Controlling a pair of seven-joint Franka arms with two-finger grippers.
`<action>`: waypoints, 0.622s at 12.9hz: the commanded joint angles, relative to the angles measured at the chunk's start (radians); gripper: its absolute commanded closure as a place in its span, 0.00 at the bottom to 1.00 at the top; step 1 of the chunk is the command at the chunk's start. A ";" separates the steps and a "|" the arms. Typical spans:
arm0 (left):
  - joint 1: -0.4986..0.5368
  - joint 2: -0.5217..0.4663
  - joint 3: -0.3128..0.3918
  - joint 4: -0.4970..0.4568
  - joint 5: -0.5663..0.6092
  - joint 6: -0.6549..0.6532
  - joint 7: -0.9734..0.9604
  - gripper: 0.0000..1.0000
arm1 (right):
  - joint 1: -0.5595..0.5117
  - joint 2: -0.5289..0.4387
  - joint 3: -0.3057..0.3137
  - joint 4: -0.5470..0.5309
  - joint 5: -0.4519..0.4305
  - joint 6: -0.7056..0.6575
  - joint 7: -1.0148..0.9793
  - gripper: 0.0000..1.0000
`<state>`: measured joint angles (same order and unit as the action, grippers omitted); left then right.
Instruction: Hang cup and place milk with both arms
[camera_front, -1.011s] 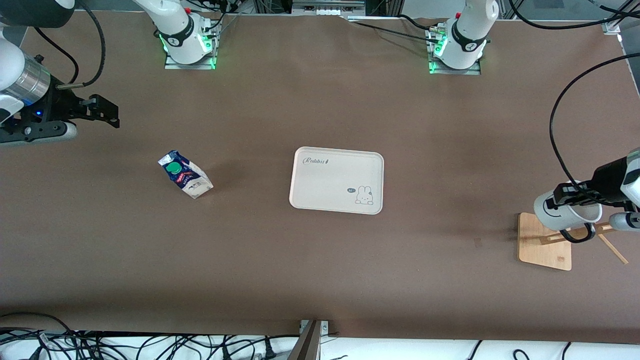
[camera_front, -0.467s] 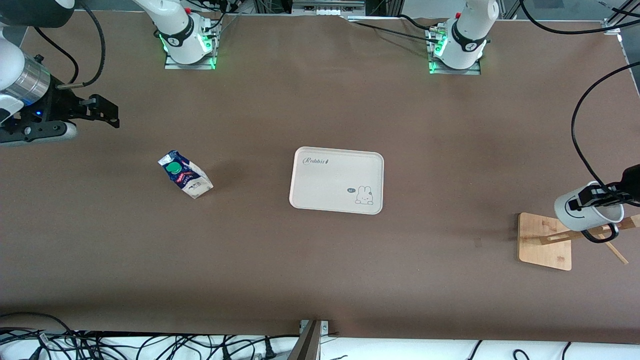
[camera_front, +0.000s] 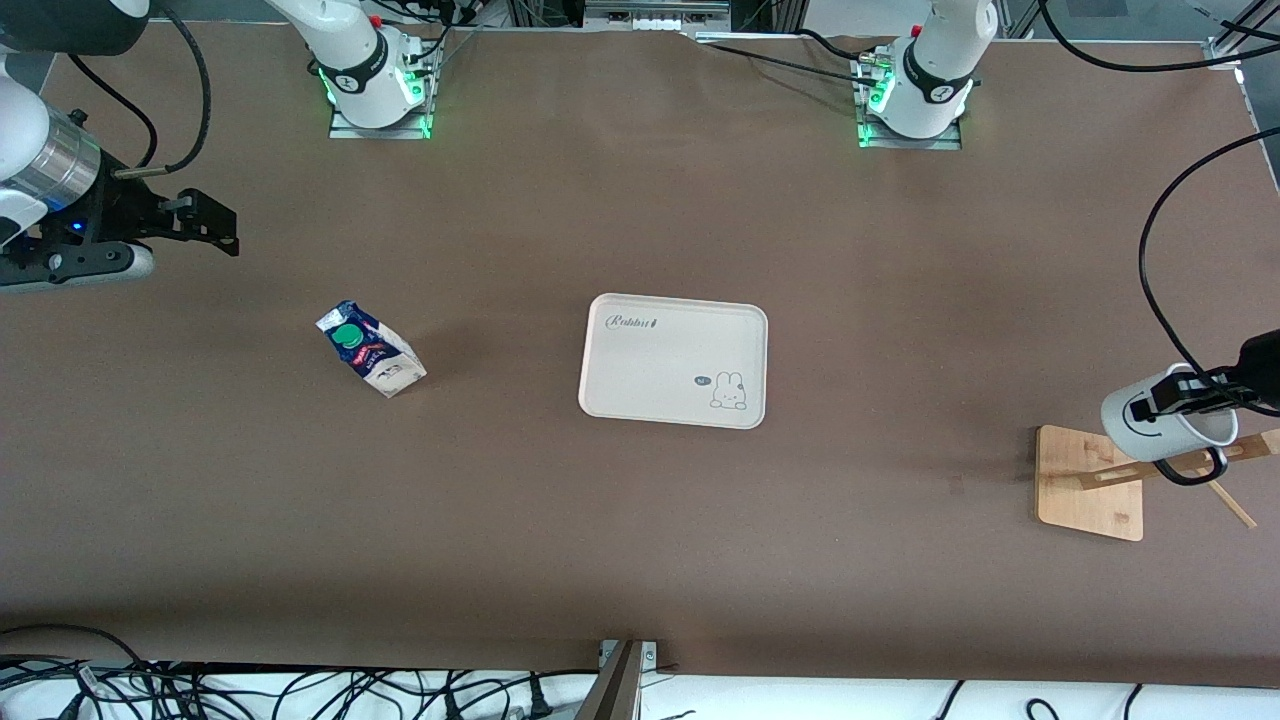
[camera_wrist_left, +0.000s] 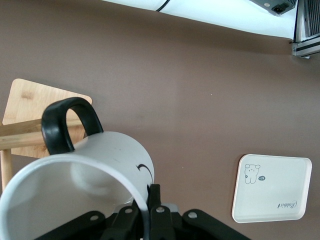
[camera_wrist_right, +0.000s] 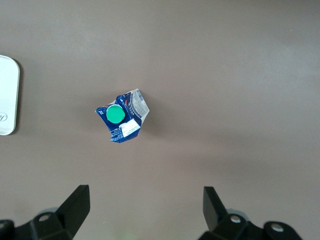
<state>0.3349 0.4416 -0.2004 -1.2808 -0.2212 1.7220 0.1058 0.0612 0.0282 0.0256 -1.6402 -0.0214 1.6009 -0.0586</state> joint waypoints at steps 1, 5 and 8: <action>0.015 -0.011 -0.008 -0.006 -0.026 -0.022 0.020 1.00 | -0.017 0.006 0.017 0.020 -0.012 -0.010 -0.004 0.00; 0.027 -0.017 -0.008 -0.008 -0.026 -0.073 0.020 1.00 | -0.017 0.006 0.017 0.020 -0.012 -0.012 -0.004 0.00; 0.033 -0.030 -0.010 0.004 -0.026 -0.107 0.006 1.00 | -0.017 0.006 0.017 0.020 -0.012 -0.012 -0.004 0.00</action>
<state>0.3518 0.4385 -0.2004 -1.2792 -0.2213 1.6490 0.1057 0.0612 0.0282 0.0256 -1.6401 -0.0214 1.6009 -0.0585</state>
